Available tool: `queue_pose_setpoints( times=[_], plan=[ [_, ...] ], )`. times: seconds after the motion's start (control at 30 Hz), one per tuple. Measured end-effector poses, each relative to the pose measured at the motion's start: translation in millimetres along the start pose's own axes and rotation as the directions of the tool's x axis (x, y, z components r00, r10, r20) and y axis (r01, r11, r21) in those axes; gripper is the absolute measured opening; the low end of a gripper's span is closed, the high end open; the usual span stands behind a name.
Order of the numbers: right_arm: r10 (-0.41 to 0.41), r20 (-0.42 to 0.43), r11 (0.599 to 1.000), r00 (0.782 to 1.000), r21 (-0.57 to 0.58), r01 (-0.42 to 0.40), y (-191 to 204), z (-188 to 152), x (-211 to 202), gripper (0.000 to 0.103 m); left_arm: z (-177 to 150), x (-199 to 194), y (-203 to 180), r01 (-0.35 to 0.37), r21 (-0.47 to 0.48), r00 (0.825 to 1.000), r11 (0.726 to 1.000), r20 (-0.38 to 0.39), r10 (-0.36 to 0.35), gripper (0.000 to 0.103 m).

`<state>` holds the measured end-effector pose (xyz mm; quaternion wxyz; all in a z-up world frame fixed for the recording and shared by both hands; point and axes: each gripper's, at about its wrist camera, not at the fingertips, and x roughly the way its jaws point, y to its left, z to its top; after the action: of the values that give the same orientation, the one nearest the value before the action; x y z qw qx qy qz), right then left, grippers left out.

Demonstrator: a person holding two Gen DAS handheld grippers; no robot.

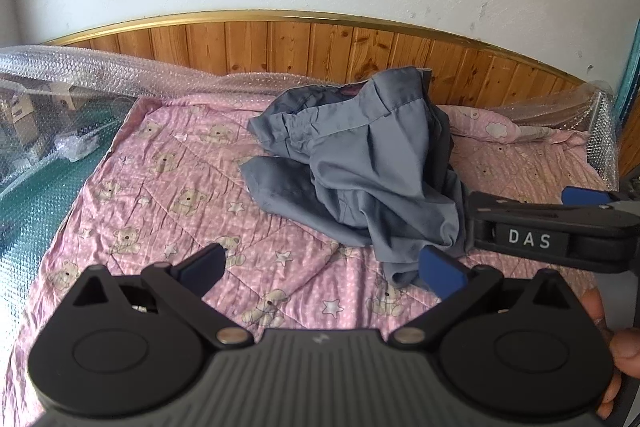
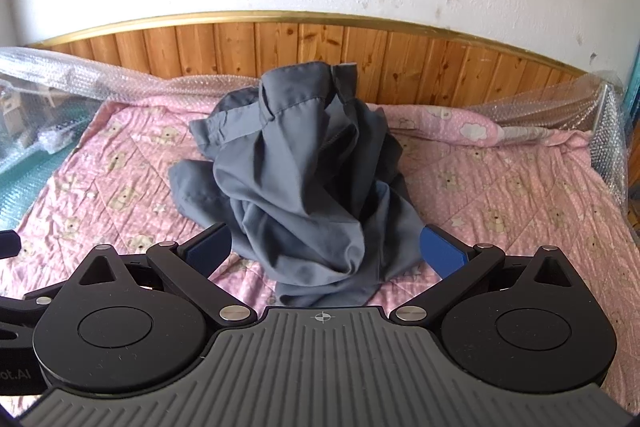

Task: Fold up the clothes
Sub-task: 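Reach both grippers toward the crumpled grey garment on the pink quilt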

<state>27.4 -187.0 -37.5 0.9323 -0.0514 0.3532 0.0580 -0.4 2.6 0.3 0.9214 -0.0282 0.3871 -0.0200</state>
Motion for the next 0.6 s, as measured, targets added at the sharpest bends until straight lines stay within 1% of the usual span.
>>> queue_pose_setpoints(
  times=[0.2, 0.27, 0.33, 0.43, 0.6],
  plan=[
    [0.004, 0.006, 1.000, 1.000, -0.003, -0.004, 0, 0, -7, 0.101, 0, -3, 13, 0.024, -0.026, 0.999, 0.999, 0.022, -0.024, 0.103],
    [0.005, 0.009, 1.000, 1.000, -0.004, -0.005, 1, 0, -9, 0.101, -4, -10, 9, 0.002, -0.003, 0.999, 1.000, 0.039, -0.002, 0.103],
    [0.005, 0.012, 1.000, 1.000, -0.006, -0.005, 2, -2, -11, 0.101, -7, -11, 5, -0.014, 0.007, 0.999, 1.000, 0.030, 0.014, 0.103],
    [0.005, 0.013, 1.000, 1.000, -0.006, -0.005, 6, -6, -13, 0.101, -3, -13, 0, -0.022, 0.007, 1.000, 1.000, 0.011, 0.022, 0.103],
    [0.015, 0.010, 1.000, 1.000, -0.007, -0.015, 11, -10, -15, 0.101, -7, -18, 2, -0.025, 0.012, 1.000, 1.000, 0.014, 0.025, 0.103]
  ],
)
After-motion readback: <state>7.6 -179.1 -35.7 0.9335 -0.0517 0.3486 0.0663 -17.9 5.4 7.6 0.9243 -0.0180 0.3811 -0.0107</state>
